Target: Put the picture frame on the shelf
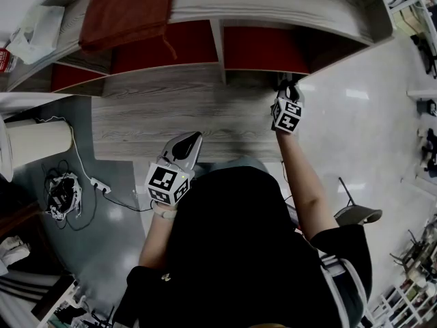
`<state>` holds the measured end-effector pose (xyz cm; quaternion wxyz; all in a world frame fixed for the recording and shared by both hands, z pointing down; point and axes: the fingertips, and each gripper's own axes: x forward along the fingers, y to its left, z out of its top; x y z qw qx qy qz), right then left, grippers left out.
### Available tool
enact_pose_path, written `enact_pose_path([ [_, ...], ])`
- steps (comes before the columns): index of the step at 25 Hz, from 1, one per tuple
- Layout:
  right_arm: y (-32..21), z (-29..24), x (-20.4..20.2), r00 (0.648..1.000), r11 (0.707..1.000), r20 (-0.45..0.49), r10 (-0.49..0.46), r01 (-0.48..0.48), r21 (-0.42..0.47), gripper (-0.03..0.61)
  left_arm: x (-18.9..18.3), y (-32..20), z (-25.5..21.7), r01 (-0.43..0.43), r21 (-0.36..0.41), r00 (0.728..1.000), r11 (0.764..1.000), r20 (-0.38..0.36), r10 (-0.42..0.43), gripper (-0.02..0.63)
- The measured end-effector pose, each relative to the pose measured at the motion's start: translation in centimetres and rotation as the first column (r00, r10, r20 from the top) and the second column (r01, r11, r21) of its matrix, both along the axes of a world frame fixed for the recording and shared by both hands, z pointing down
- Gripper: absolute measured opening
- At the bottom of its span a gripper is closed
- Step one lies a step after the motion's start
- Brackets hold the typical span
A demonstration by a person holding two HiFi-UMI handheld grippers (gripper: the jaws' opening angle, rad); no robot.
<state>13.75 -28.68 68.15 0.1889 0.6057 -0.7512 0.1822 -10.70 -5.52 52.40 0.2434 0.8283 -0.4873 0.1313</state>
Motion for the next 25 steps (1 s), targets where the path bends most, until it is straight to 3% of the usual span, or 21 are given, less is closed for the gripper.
enact_pose_path([
  [16, 1.0, -0.2, -0.3, 1.000, 1.000, -0.026, -0.016, 0.017, 0.008, 0.089, -0.1, 0.1, 0.1, -0.015, 0.002, 1.000, 1.000, -0.010, 0.015, 0.009],
  [25, 3.8, -1.0, 0.9, 1.000, 1.000, -0.025, -0.012, 0.012, -0.014, 0.094, 0.9, -0.5, -0.3, -0.071, 0.016, 0.997, 0.997, -0.028, 0.071, 0.009],
])
